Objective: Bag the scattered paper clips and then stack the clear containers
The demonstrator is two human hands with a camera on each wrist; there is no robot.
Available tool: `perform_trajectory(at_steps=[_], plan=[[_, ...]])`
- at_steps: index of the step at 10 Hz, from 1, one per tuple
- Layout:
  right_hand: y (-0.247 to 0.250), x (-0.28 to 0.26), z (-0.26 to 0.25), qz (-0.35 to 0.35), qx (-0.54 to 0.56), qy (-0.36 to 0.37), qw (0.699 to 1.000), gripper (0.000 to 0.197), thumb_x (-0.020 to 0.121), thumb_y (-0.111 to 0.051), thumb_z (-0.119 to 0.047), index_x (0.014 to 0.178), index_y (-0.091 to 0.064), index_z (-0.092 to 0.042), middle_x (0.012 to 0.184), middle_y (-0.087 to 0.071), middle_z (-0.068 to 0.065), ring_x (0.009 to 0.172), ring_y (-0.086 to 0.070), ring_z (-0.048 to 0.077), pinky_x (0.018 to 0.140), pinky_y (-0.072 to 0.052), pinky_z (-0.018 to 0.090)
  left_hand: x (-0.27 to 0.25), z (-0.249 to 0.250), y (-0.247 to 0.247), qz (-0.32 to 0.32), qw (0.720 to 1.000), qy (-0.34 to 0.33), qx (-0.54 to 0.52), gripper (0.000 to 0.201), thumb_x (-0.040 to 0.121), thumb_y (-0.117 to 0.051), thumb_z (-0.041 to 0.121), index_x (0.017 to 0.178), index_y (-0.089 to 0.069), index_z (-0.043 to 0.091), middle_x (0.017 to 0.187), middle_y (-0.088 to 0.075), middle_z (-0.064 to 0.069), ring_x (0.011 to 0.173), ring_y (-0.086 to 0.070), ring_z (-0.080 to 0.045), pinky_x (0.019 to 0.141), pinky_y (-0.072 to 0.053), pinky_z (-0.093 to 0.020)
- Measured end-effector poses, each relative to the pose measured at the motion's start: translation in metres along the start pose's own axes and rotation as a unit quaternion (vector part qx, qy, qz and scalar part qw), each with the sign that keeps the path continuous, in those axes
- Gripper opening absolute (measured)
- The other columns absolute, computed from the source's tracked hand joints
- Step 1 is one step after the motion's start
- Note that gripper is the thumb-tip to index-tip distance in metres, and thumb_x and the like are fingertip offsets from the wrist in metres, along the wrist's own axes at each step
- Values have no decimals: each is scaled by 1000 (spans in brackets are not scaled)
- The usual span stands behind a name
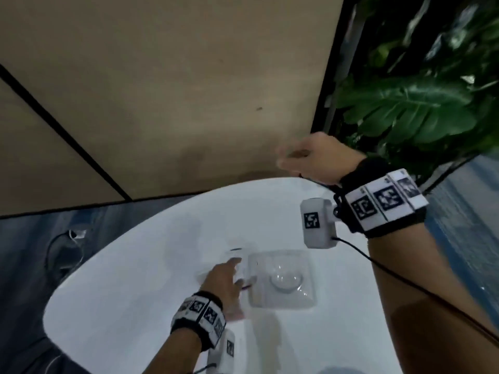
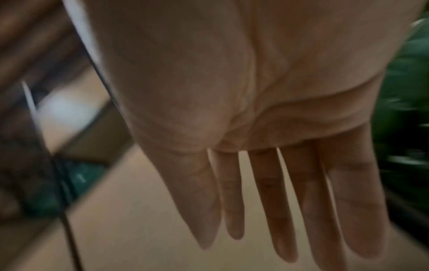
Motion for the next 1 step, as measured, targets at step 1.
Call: perform_trajectory(at_steps=[1], plan=[[148,-38,-156,107,47,154,981,28,93,-61,-43,120,-66,-37,110,-70,-13,99,-65,0,99,-50,30,-49,-14,55,-48,996,5,72,49,89,-42,34,136,-51,26,133,-64,-2,120,-61,-21,101,-49,-34]])
Point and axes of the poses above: each hand's wrist, its own x-axis towards the middle knuckle, its own y-axis out of the back of the hand, z = x × y, the point moved 6 cm from there along x, towards the middle knuckle
